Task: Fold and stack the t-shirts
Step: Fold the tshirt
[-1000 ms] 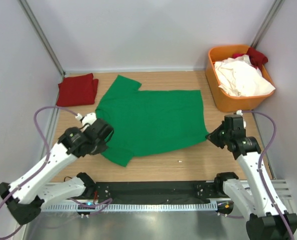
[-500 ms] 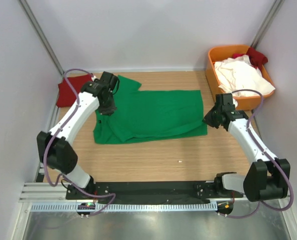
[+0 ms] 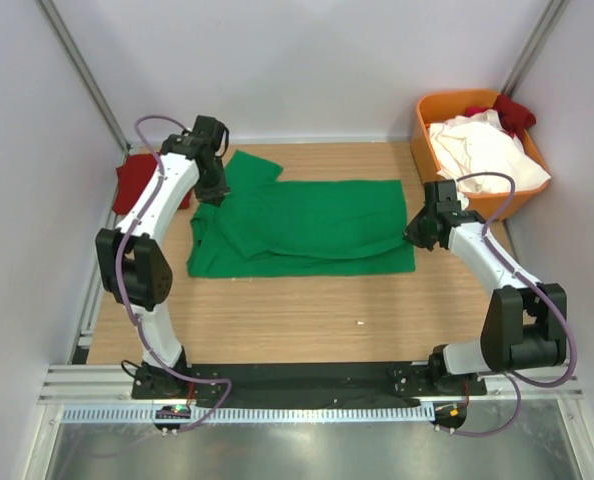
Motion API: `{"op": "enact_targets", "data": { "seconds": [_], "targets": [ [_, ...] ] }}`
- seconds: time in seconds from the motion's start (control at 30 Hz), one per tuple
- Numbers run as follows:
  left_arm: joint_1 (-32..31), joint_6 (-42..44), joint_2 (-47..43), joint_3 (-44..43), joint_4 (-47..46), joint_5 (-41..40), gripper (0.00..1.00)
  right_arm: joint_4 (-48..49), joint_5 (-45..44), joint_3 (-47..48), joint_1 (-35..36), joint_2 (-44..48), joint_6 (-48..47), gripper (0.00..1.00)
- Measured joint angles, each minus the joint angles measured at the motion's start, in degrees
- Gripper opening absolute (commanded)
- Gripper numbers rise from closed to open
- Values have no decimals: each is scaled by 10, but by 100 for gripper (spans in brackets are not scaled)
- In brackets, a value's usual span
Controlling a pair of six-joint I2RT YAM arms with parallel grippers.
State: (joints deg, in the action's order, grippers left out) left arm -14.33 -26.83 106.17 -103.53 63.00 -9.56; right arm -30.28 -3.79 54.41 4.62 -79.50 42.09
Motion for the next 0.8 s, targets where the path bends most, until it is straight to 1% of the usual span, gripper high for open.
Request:
{"op": "enact_targets", "data": {
  "seconds": [0.3,0.57,0.8],
  "targets": [
    [4,19,98,-74,14,8,0,21,-6,1,-14,-39,-2,1],
    [12,30,199,-178,36,-2,0,39,-6,9,-16,-92,-4,1],
    [20,34,239,-239,46,-14,0,56,-6,10,-23,-122,-6,1]
  ]
}}
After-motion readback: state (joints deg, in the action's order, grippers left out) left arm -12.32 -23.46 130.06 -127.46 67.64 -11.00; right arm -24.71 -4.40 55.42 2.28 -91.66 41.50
